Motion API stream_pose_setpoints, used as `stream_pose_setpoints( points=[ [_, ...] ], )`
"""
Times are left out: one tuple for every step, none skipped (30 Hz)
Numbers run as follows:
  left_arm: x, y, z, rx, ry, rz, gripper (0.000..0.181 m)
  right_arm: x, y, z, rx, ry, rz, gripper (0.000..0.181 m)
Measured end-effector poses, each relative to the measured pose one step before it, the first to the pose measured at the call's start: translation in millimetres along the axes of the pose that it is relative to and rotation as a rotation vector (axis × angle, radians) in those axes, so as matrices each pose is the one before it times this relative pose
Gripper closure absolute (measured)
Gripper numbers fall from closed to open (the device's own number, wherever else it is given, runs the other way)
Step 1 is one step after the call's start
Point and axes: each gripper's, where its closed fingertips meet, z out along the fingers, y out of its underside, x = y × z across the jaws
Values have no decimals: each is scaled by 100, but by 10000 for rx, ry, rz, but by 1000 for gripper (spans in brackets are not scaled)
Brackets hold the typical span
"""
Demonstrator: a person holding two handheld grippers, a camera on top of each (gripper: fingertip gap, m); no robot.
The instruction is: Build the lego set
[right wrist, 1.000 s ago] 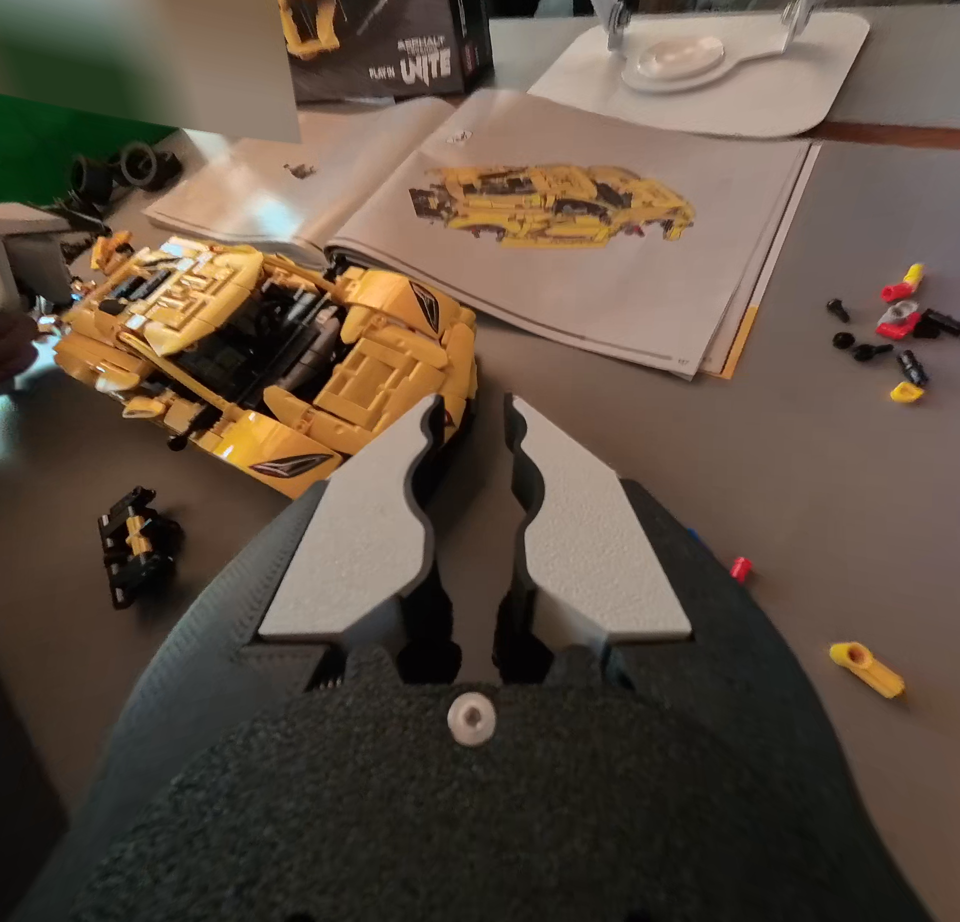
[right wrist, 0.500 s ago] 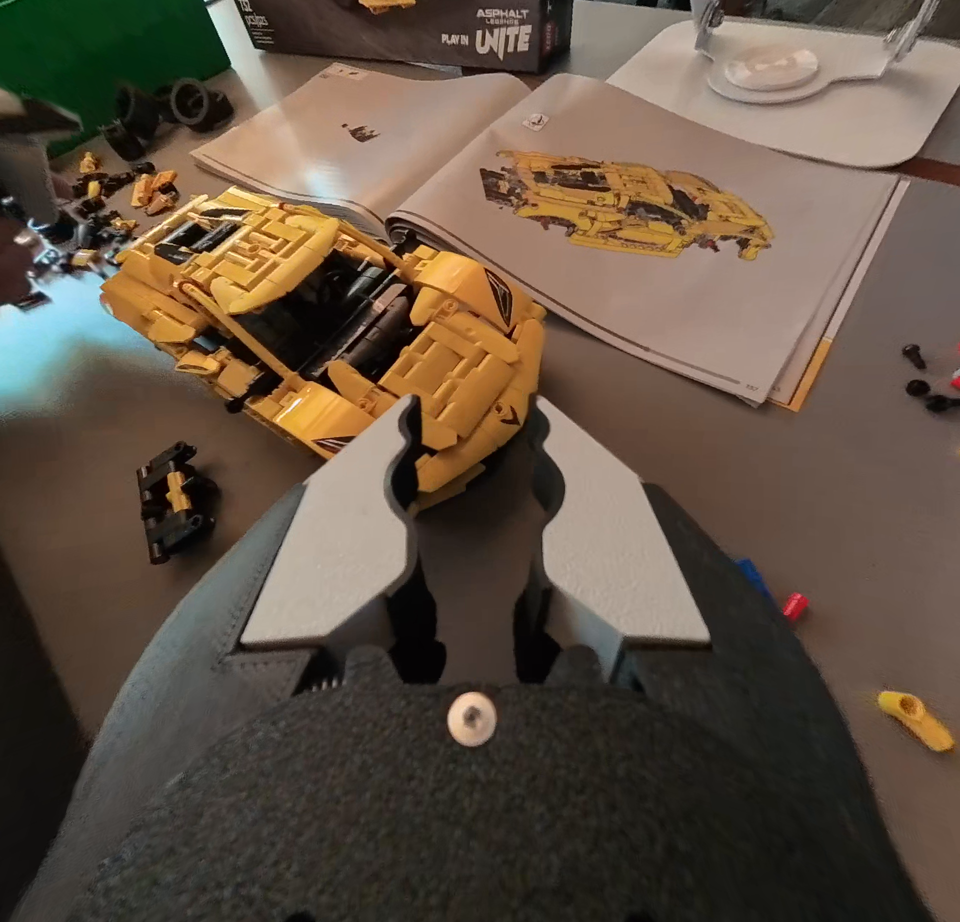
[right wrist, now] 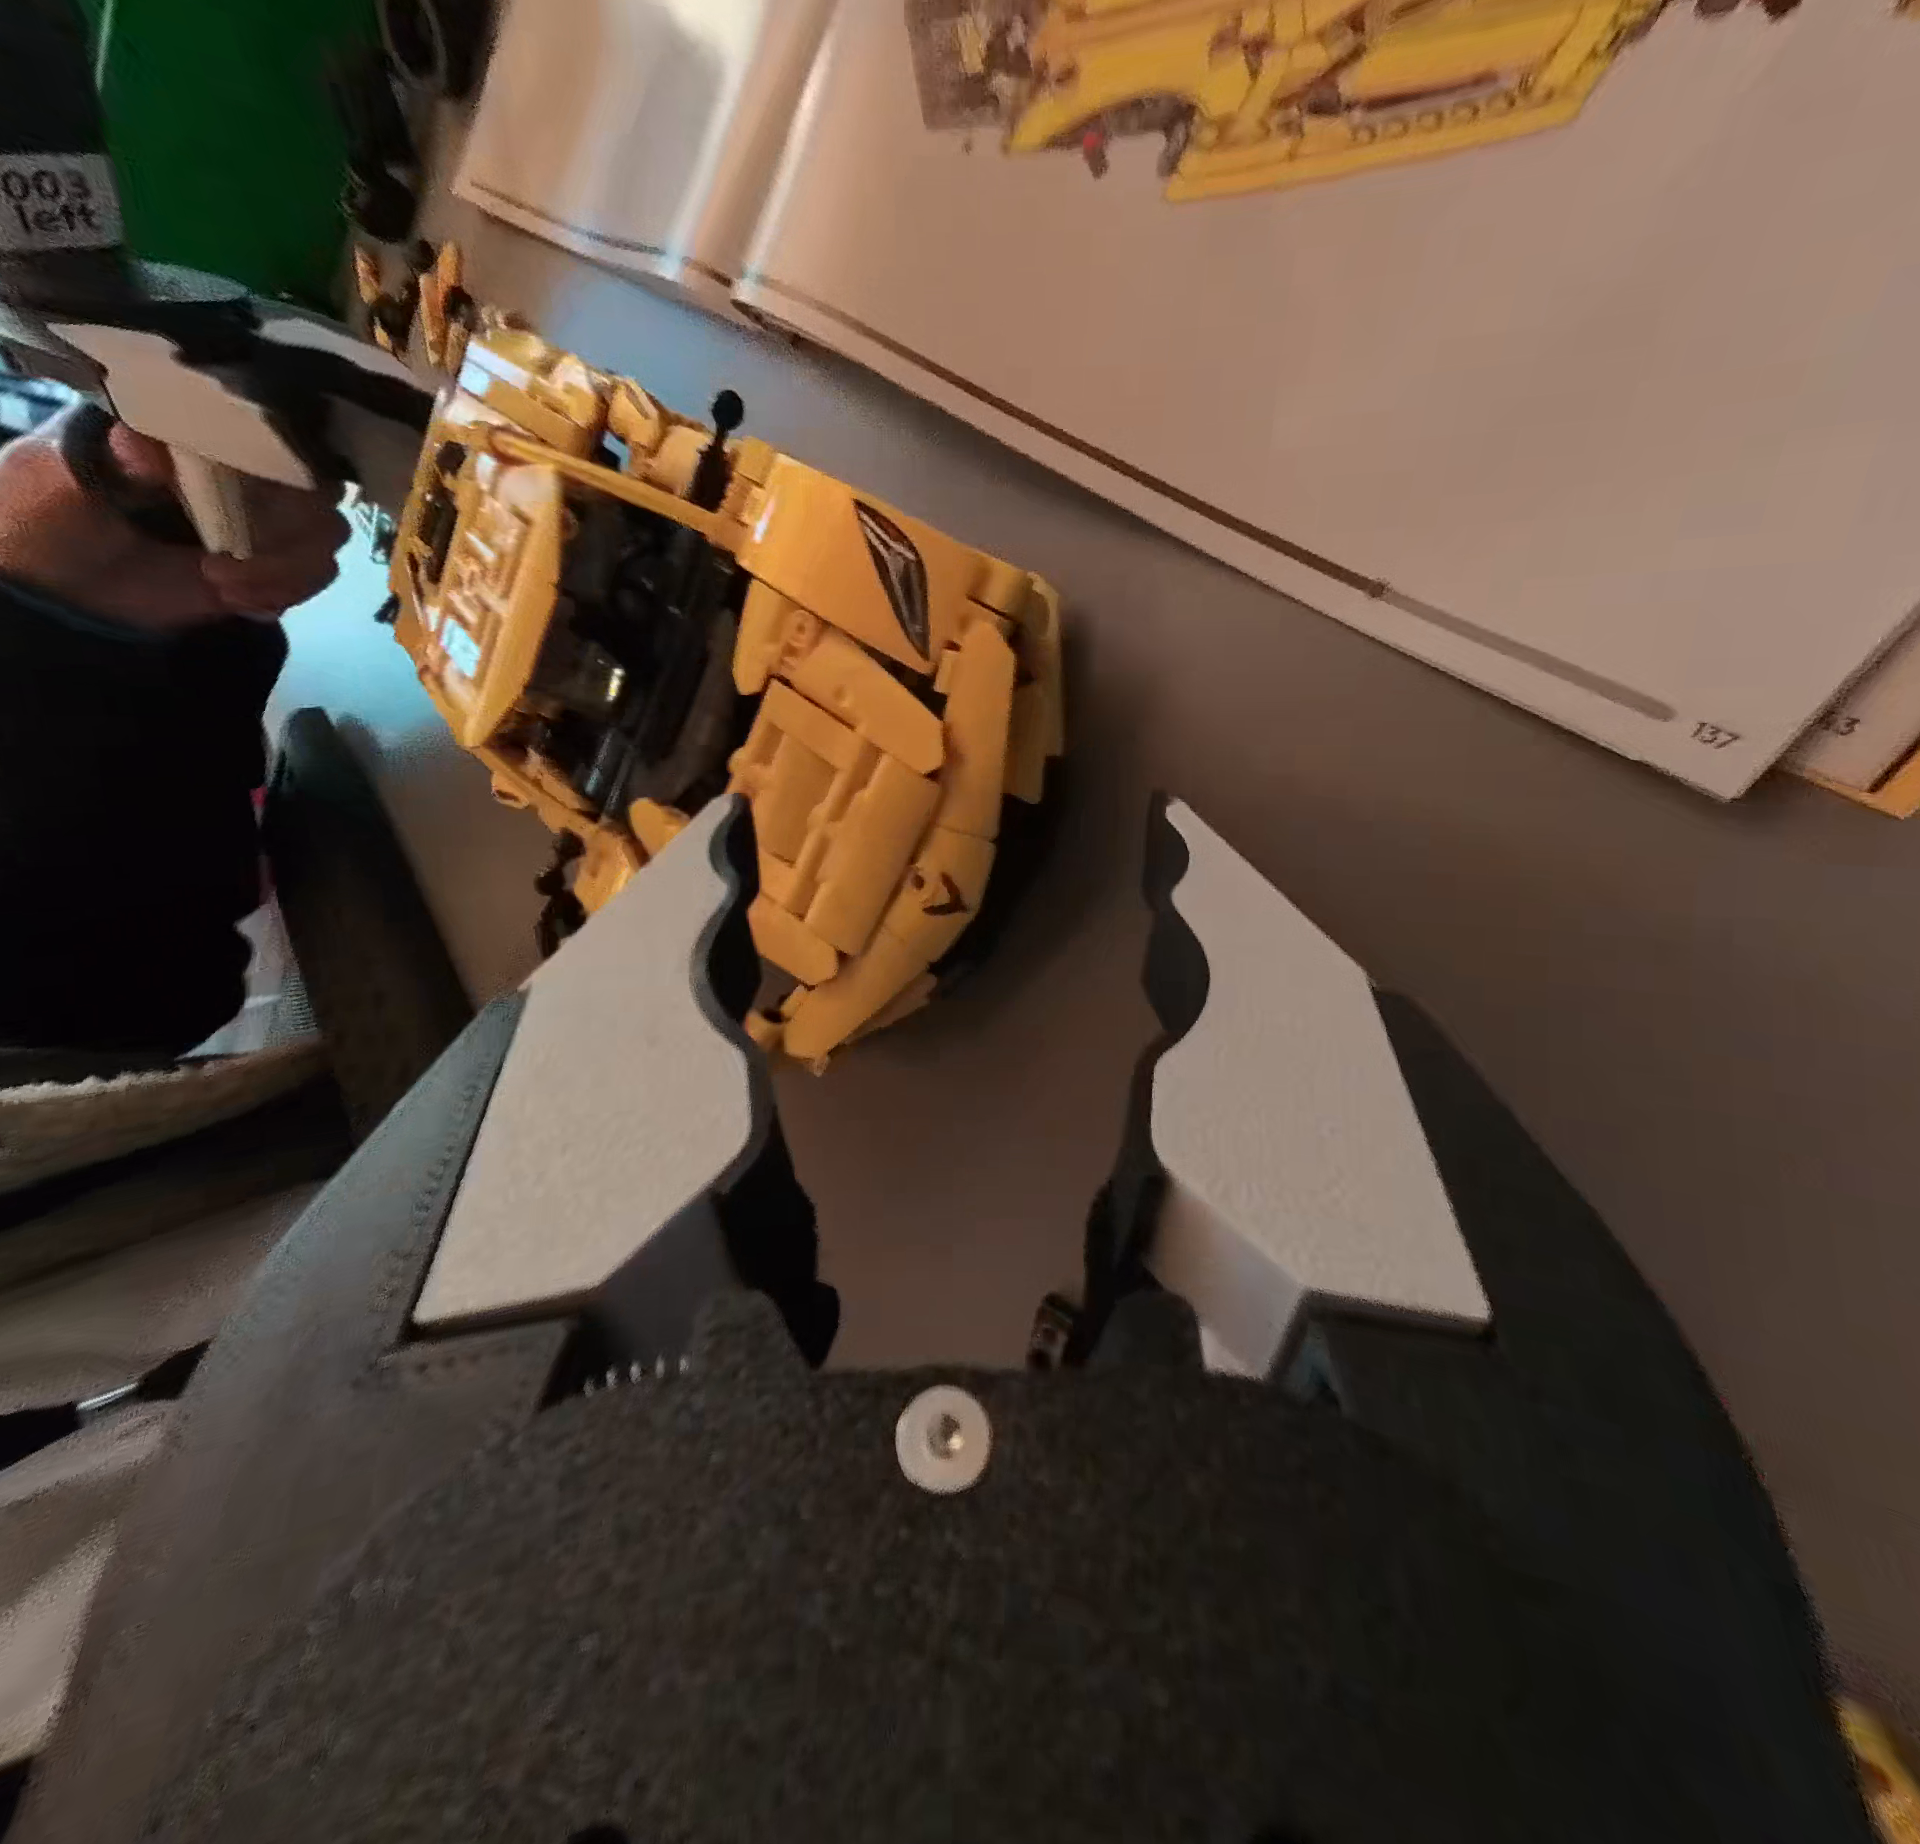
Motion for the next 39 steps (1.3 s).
stream_pose_setpoints(
  points=[
    [-211, 248, 392, -310, 118, -212, 121, 294, 223, 369, -285, -199, 294, 109],
    [-114, 165, 387, -203, 181, -185, 122, -278, 52, 314, -154, -528, 282, 113],
    [35, 125, 390, -136, 288, -217, 122, -426, 29, 243, -79, -598, 307, 116],
    [167, 182, 412, -143, 370, -232, 122, -185, 160, 192, -145, -461, 291, 121],
    [189, 229, 430, -163, 381, -193, 123, -44, 68, 132, -52, -358, 286, 126],
    [127, 205, 433, -138, 320, -150, 130, 49, -117, 16, 74, -285, 246, 128],
    [198, 110, 437, -72, 301, -93, 136, -63, -34, 42, 6, -340, 261, 130],
    [248, -6, 355, -8, 253, -43, 141, -101, 41, 111, -40, -330, 241, 131],
    [91, -67, 150, 25, 94, -4, 143, 118, 10, 38, -29, -107, 204, 135],
    [6, -61, 15, 5, -15, 65, 143, -34, -28, -10, -1, -72, 71, 134],
    [20, -17, 11, -14, -61, 129, 143, -140, -25, 28, 20, 0, -58, 132],
    [48, -27, 6, 10, -100, 198, 143, 3, -26, 70, 41, 190, -199, 131],
    [149, -70, -29, 44, -126, 283, 143, 35, -121, 88, 69, 290, -219, 132],
    [265, -168, -70, 85, -143, 359, 143, -192, -345, -6, 188, 222, -256, 131],
    [387, -310, -141, 139, -142, 440, 143, -376, -466, -100, 245, 155, -306, 128],
    [569, -399, -178, 177, -88, 504, 145, -422, -475, -160, 216, 139, -310, 128],
    [774, -364, -112, 137, 10, 536, 147, -509, -472, -145, 186, 81, -358, 126],
    [796, -209, 6, 62, -12, 593, 151, -623, -514, -131, 243, 38, -421, 126],
    [671, -138, 23, 71, -133, 757, 164, -686, -581, -149, 329, 14, -468, 128],
    [481, -59, 34, 44, -271, 797, 164, -204, -306, -166, 186, 308, -414, 128],
    [362, 69, 74, -9, -264, 611, 164, -237, -104, -83, 93, 242, -385, 125],
    [432, 111, 80, 0, -127, 479, 164, -63, -7, -124, 90, 308, -378, 127],
    [333, 124, 38, 0, -133, 513, 164, -129, -115, -207, 211, 266, -429, 128],
    [212, 65, -34, 25, -177, 632, 164, -287, -78, -240, 184, 135, -372, 128],
    [131, 35, -73, 24, -187, 669, 164, -300, -60, -228, 151, 105, -352, 128],
    [118, 10, -66, -1, -187, 662, 164, -276, 31, -188, 108, 128, -347, 128],
    [121, 3, -18, -4, -216, 723, 164, -237, -6, -218, 128, 167, -386, 127],
    [39, -16, 32, 1, -307, 793, 164, -205, -80, -244, 196, 219, -451, 126],
    [29, -12, 79, 1, -321, 823, 163, -151, -48, -263, 184, 266, -492, 126],
    [132, -32, 128, 13, -239, 789, 163, -104, 19, -224, 115, 251, -499, 124],
    [153, -16, 155, -3, -197, 659, 163, -68, 20, -216, 81, 263, -436, 123],
    [91, 43, 179, -24, -181, 591, 163, 59, 110, -164, 49, 302, -456, 123],
    [70, 112, 144, -36, -155, 574, 164, 75, 189, -122, 0, 294, -432, 124],
    [71, 75, 74, 18, -114, 496, 163, 2, 90, -140, 60, 304, -439, 125],
    [83, 16, 20, 64, -89, 433, 163, -64, -32, -230, 146, 308, -438, 126],
    [106, 56, 0, 38, -71, 360, 164, -140, 38, -204, 102, 274, -449, 128],
    [135, 21, -12, 52, -41, 252, 164, -210, -70, -251, 164, 234, -354, 133],
    [137, 16, -23, 45, -45, 225, 164, -189, 152, -171, -44, 226, -264, 132],
    [156, 21, -6, 26, -49, 245, 164, -153, 108, -179, 4, 187, -118, 132]
  ],
)
